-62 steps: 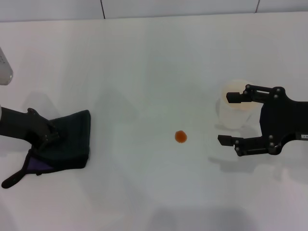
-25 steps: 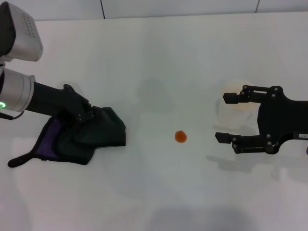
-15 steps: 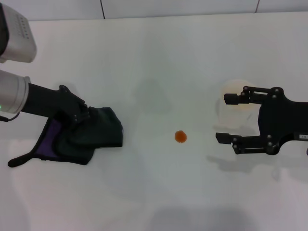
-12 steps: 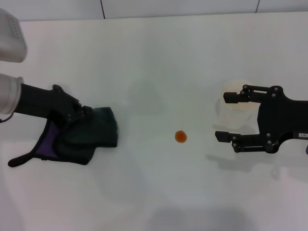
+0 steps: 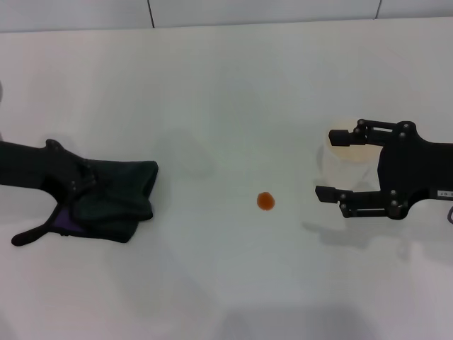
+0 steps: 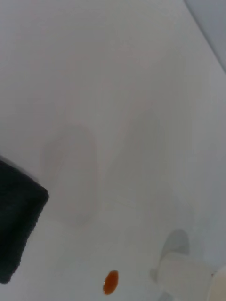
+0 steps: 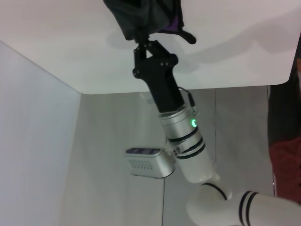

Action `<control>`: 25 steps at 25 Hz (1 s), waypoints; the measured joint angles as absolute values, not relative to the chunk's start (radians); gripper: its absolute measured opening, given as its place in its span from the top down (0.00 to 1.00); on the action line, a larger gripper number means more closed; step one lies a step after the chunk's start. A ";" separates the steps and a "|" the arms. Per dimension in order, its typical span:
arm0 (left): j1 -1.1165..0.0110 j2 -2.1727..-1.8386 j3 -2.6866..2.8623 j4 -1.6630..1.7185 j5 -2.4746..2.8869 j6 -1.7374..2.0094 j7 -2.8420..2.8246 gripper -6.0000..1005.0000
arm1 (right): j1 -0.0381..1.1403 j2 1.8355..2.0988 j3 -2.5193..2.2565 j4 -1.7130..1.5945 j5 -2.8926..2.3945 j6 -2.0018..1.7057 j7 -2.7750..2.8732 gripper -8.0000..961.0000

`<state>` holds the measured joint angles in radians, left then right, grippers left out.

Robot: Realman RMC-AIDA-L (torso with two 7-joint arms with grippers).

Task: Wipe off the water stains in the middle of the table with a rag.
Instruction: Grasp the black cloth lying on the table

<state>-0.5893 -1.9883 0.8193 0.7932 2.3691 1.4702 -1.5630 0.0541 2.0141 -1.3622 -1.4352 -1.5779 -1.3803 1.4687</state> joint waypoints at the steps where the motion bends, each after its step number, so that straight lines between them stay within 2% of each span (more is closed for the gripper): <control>1: -0.586 -1.988 0.819 0.794 2.369 1.470 -1.563 0.97 | 0.055 2.014 -1.363 -1.432 -1.576 -1.378 1.469 0.17; 18: -0.565 -1.992 0.822 0.796 2.381 1.463 -1.567 0.96 | 0.062 2.014 -1.364 -1.404 -1.569 -1.359 1.468 0.17; 25: -0.567 -1.994 0.820 0.797 2.383 1.460 -1.573 0.89 | 0.064 2.014 -1.362 -1.403 -1.568 -1.349 1.468 0.17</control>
<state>-0.5667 -1.9941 0.8198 0.7974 2.3831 1.4603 -1.5726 0.0641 2.0141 -1.3623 -1.4032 -1.5677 -1.3486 1.4679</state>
